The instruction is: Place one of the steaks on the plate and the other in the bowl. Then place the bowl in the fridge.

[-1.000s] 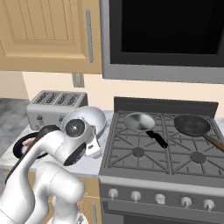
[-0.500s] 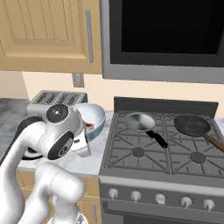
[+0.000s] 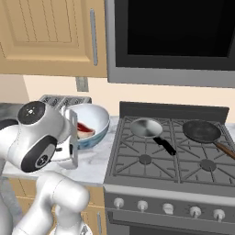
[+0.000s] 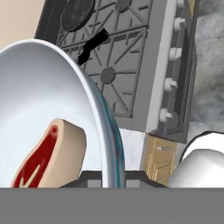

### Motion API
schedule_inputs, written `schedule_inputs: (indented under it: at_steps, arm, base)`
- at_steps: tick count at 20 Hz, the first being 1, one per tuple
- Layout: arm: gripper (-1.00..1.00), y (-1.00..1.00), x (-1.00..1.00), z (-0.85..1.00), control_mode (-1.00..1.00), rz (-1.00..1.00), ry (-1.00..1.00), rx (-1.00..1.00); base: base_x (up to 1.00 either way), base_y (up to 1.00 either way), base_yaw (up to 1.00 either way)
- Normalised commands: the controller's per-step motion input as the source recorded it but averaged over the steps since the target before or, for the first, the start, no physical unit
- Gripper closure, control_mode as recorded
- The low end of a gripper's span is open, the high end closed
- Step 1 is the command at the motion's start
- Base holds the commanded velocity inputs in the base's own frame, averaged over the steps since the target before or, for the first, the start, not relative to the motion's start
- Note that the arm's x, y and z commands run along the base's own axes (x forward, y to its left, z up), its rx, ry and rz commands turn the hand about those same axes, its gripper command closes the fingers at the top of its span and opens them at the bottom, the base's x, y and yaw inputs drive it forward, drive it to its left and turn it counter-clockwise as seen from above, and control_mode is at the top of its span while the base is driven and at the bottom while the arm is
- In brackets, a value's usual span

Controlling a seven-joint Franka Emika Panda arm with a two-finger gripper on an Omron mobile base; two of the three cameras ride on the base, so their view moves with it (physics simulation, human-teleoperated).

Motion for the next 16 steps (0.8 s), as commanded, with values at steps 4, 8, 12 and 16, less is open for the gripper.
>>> schedule_inputs:
  at_steps: [4, 8, 12, 16]
  arm:
    - [1.00, 0.40, -0.63, 0.05, -1.00, 0.00, -0.30, 0.03]
    - [1.00, 0.23, -0.78, 0.11, -1.00, 0.00, -0.28, 0.00]
    - [1.00, 0.11, -0.38, 0.01, 1.00, 0.00, -0.09, 0.01]
    - [1.00, 0.00, 0.00, 0.00, 1.00, 0.00, 0.00, 0.00]
  base:
    - [0.00, 0.00, 0.00]
    - [0.00, 0.00, 0.00]
    - [-0.35, 0.01, -0.01]
    - [-0.36, -0.28, -0.60]
